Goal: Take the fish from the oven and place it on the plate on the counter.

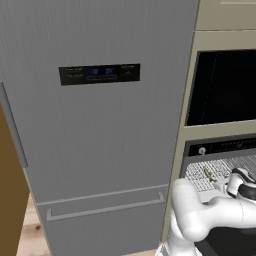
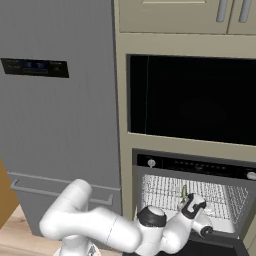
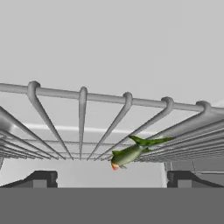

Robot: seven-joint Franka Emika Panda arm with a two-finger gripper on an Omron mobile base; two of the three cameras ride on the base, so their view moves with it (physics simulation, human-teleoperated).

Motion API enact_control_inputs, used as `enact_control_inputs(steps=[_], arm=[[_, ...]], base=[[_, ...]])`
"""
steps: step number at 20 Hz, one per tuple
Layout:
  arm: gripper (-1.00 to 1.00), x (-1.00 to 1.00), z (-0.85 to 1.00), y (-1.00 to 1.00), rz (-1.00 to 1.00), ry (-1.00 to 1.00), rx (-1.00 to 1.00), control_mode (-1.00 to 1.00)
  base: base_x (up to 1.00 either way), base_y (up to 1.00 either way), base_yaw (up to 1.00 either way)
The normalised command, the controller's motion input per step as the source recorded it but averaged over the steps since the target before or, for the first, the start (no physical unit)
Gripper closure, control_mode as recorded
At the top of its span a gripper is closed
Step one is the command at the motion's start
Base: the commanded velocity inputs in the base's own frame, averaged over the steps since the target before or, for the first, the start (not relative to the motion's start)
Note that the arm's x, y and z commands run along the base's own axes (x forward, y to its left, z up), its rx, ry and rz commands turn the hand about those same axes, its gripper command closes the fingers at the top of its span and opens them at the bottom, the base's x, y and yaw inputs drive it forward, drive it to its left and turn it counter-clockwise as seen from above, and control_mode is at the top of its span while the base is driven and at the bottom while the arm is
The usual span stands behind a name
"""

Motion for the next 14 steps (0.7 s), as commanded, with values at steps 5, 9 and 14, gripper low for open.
enact_control_inputs(steps=[5,9,14], arm=[[-1.00,-0.08,-1.00,0.00,0.00,0.01,0.09,-1.00],[-1.00,-0.34,-1.00,-0.03,0.00,-0.08,0.28,-1.00],[-1.00,-0.60,-1.00,-0.14,0.00,-0.14,0.36,-1.00]], base=[[0.00,0.00,0.00],[0.00,0.00,0.00],[0.00,0.00,0.00]])
